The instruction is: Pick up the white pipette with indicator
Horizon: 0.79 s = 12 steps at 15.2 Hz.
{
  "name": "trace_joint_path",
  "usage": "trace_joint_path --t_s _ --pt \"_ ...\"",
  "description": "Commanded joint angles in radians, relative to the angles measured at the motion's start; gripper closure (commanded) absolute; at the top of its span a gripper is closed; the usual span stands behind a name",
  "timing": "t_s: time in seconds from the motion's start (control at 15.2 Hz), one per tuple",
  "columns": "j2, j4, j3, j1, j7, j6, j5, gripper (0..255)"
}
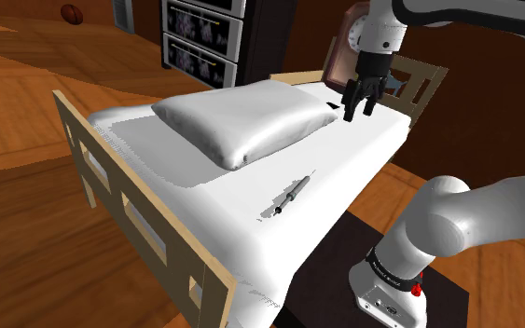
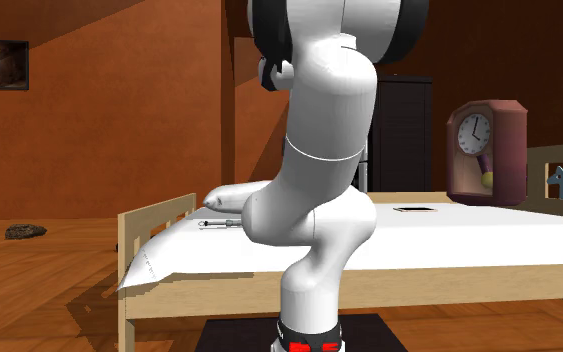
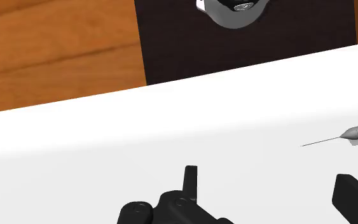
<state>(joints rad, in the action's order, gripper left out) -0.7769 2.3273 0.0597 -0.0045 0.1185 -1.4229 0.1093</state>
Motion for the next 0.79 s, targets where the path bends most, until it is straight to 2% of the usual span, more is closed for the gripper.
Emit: trace_joint_path --t_s 0.0,0.4,0.73 --pt "0.0 0.0 0.0 0.0 0.0 0.0 0.0 0" --pt "-0.149 0.186 -0.145 -0.088 0.423 -0.064 -0.185 0" --pt "-0.226 0.297 -0.303 -0.144 0.776 -0.153 -0.372 0"
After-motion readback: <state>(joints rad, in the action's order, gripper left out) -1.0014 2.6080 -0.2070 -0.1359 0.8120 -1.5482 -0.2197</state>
